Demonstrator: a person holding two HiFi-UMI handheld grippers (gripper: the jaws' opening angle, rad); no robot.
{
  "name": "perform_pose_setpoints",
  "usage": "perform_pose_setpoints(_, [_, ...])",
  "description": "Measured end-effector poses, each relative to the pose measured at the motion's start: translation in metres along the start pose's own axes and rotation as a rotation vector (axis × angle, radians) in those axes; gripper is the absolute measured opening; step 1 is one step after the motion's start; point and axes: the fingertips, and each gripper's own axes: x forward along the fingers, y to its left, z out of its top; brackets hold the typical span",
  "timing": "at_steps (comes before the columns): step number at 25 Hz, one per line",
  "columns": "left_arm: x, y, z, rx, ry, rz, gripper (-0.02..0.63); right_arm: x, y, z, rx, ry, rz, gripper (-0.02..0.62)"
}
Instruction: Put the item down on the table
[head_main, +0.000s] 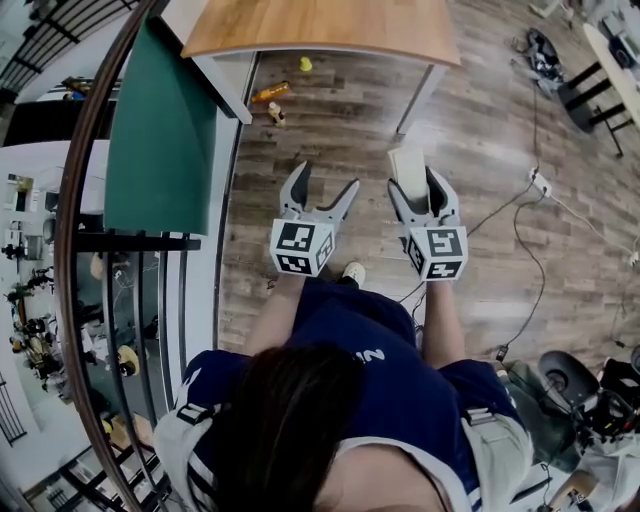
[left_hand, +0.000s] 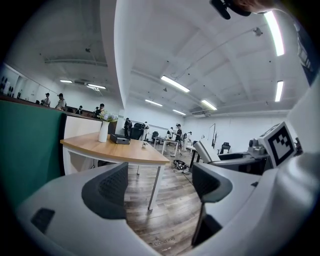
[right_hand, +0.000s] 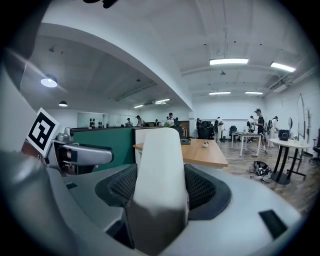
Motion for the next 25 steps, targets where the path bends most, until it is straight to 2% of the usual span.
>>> perform_pose_setpoints(6, [0.005, -0.005, -0.011, -0.017, 0.016, -0.005, 0.383, 0.002, -0.011, -0.007, 0.033, 0.002, -0.011, 0.309])
perform_pose_setpoints(12, [0.036, 0.017, -0.008, -0.017, 0.007, -0.022, 0.383, 0.028, -0.023, -0.007, 0.063, 0.002, -0.042, 0.310])
perform_pose_setpoints(18, [0.091, 0.061, 0.005, -0.030, 0.012, -0.051, 0.383, 0.086, -0.035, 0.003, 0.060, 0.041, -0.057, 0.310])
perform_pose_setpoints(25, [0.167, 0.134, 0.033, 0.011, 0.010, -0.076, 0.383, 0.177, -0.051, 0.033, 0.039, 0.041, -0.079, 0.310])
